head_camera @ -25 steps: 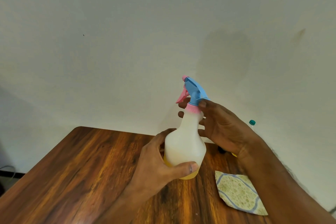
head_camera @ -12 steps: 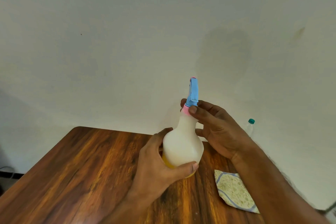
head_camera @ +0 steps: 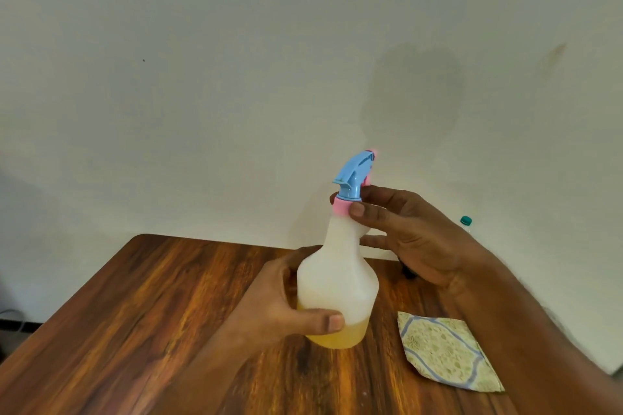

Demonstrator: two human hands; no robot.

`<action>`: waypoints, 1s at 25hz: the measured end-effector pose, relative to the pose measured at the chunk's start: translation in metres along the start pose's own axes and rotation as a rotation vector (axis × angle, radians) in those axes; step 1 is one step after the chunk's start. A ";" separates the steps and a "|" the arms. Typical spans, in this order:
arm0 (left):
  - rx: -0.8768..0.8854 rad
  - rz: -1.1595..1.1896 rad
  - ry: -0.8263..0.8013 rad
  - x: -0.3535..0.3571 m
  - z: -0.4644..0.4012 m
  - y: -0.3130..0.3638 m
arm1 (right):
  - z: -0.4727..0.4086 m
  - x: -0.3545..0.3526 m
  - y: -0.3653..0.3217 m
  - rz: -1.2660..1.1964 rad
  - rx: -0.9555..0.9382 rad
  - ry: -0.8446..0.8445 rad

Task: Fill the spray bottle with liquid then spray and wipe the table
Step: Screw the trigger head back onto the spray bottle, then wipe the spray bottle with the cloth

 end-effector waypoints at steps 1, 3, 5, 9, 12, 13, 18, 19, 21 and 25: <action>0.006 -0.029 0.035 0.000 0.000 -0.001 | 0.000 0.002 -0.001 0.023 -0.034 0.014; 0.009 -0.127 0.117 0.001 0.000 -0.003 | 0.002 0.006 0.000 0.049 -0.095 0.039; 0.003 -0.209 0.183 0.003 0.002 -0.005 | 0.002 0.009 0.005 0.043 -0.135 0.080; 0.019 -0.255 0.281 0.013 0.006 -0.011 | 0.003 0.014 0.019 0.081 -0.197 0.175; 0.019 -0.287 0.300 0.022 0.007 -0.021 | 0.008 0.020 0.030 0.253 -0.242 0.227; 0.017 -0.294 0.298 0.025 0.008 -0.025 | 0.010 0.021 0.034 0.295 -0.256 0.235; 0.020 -0.333 0.311 0.034 0.008 -0.037 | 0.013 0.018 0.054 0.355 -0.293 0.290; 0.018 -0.346 0.311 0.036 0.007 -0.040 | 0.013 0.017 0.058 0.380 -0.290 0.305; 0.000 -0.362 0.300 0.038 0.002 -0.050 | 0.011 0.016 0.066 0.420 -0.271 0.293; -0.077 -0.418 0.310 0.035 -0.003 -0.076 | 0.023 -0.013 0.078 0.194 -0.185 0.316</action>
Point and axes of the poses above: each hand's wrist, its own z-axis away from the middle knuckle, its own x-axis out of the palm, y = z × x, the point moved 5 cm from there along -z, towards the middle knuckle, and after that the axes turned 7 degrees about -z, right-handed, at the moved point
